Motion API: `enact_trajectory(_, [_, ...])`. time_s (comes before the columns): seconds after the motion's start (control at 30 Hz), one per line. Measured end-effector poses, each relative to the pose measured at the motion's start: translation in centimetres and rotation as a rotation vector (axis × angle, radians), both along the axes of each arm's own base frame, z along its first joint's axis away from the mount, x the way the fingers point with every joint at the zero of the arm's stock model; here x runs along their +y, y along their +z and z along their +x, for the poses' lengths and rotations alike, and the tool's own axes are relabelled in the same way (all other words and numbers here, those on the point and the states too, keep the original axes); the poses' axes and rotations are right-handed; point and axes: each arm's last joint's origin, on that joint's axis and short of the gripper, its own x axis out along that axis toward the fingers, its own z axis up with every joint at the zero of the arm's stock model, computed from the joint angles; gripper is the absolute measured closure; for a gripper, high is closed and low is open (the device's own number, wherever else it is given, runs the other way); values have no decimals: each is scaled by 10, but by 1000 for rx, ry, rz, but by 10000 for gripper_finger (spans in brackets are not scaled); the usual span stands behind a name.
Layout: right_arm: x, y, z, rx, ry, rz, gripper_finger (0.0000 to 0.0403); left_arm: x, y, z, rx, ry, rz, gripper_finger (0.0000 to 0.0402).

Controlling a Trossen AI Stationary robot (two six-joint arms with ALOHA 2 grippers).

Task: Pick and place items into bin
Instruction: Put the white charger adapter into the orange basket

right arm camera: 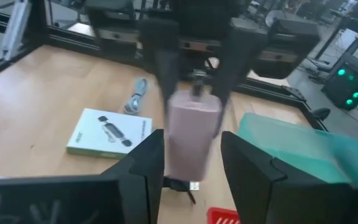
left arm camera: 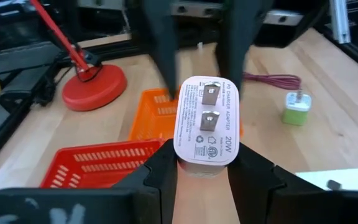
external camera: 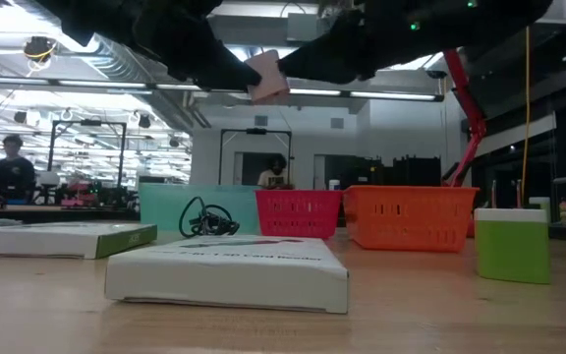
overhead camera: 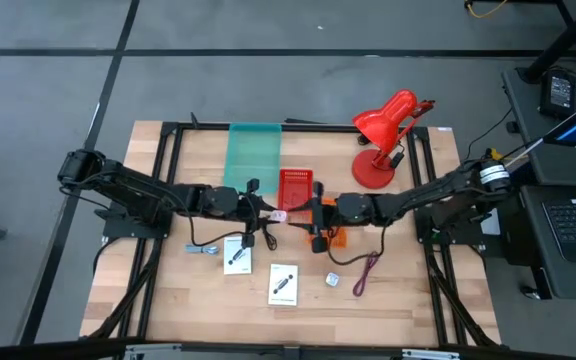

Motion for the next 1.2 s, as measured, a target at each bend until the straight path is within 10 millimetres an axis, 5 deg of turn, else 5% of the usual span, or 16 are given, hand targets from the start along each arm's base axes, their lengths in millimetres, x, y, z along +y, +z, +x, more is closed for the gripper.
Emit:
enact_trajectory(0.5, [1,4,14,-11,-2,-5,265,0,0,0,0,-2,0,293])
enact_trajectory(0.83, [1,7,12,-12,-4,0,303,0,-1,0,7,6,3,293])
enact_trajectory(1.2, [1,2,11,36,-9,16,263,-1,0,0,0,2,1,293])
